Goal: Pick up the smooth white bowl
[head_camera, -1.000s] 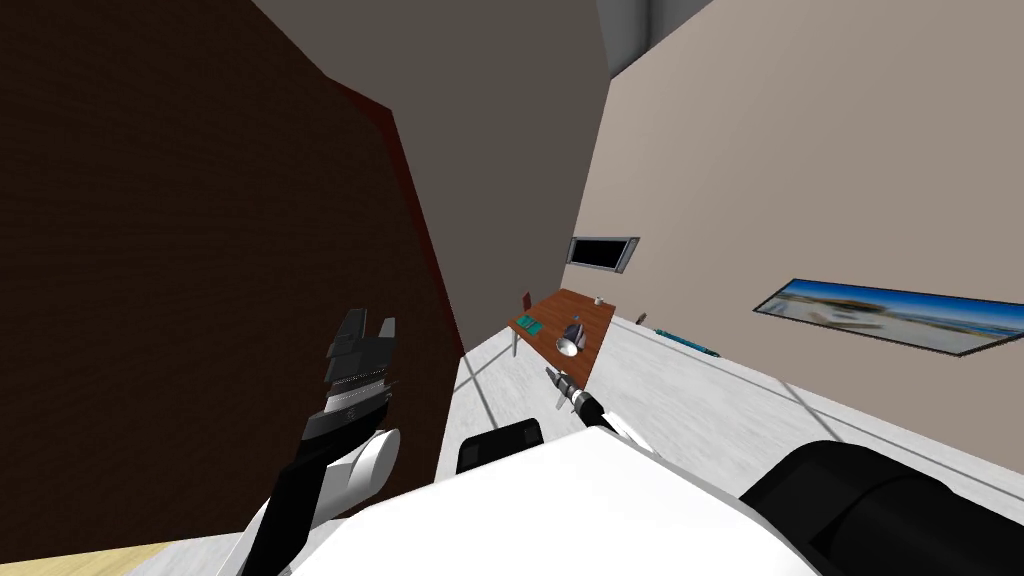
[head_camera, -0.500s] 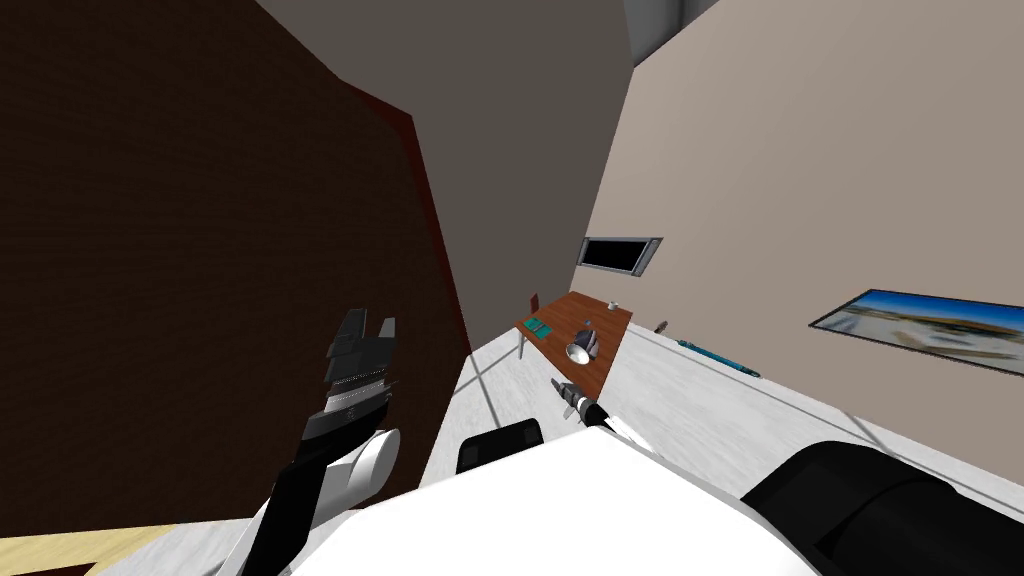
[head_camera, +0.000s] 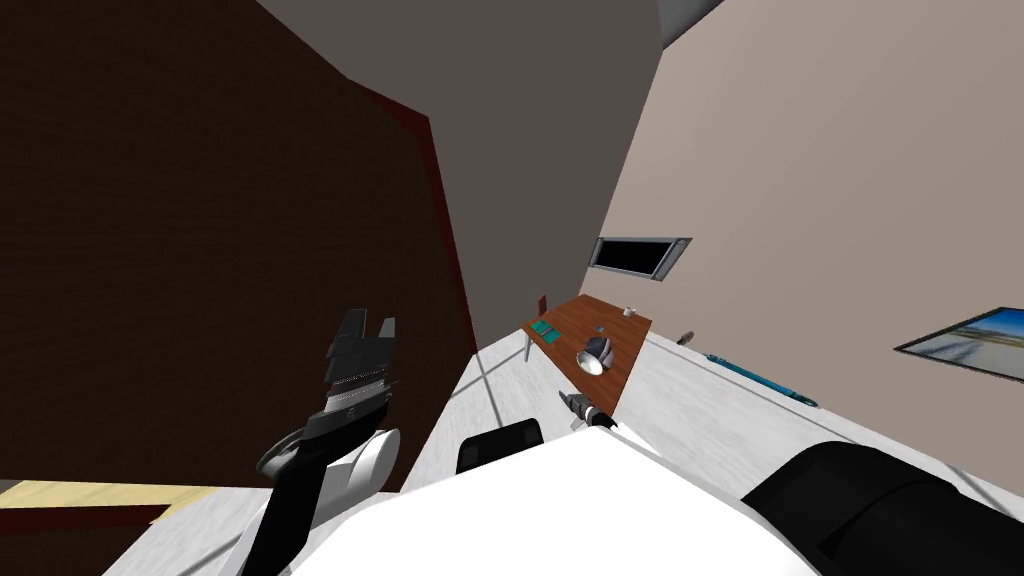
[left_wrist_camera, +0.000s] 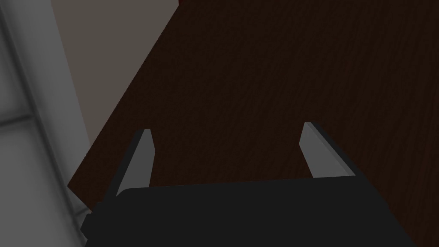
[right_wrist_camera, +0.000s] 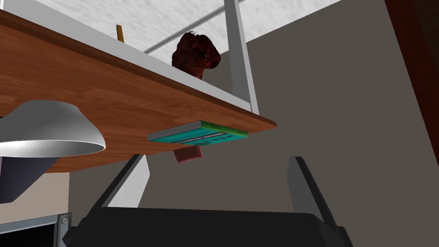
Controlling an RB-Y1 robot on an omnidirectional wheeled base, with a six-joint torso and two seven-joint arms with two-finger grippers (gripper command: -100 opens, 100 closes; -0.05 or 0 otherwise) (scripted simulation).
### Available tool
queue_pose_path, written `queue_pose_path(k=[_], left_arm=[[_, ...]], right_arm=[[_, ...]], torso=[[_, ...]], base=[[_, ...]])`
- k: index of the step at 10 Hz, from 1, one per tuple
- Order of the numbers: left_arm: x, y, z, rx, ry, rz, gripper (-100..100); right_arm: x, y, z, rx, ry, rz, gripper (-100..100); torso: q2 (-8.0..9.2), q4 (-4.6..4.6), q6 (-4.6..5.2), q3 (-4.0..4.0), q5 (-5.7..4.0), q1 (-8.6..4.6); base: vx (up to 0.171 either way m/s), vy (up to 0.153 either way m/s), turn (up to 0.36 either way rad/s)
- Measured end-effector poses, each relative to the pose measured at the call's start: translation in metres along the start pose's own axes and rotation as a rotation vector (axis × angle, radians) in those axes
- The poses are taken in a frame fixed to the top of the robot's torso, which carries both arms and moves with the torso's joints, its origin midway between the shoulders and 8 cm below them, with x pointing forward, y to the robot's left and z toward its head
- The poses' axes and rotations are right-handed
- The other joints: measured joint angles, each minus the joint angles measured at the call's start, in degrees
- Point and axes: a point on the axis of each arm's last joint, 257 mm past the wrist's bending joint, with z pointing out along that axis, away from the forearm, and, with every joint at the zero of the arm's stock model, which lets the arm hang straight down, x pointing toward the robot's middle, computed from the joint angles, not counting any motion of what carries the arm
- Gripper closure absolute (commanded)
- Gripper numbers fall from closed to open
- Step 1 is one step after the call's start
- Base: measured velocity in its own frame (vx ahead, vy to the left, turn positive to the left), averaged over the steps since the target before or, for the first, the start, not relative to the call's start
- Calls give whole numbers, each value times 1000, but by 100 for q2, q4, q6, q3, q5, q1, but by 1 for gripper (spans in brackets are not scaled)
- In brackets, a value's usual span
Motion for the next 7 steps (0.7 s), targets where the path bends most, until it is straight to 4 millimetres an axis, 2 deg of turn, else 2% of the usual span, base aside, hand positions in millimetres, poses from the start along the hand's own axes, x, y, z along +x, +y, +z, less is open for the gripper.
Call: queue_pose_path(k=[3,5,7], left_arm=[[0,0,0,0,0,0,0],[0,0,0,0,0,0,0],[0,0,0,0,0,0,0]], right_arm=[[37,-38,-4,79,99,-102,-100],[58,-69,-14,128,162,-162,-100],[76,-97,-21,174,219,-220,-100]], torso=[[-10,-1,-3,-5,0,1],[-9,-1,-1,-5,0,-3],[-7,-1,-2,-4,-1,-7]], base=[[70,3,146],[73,-13,135],[84,-24,241]])
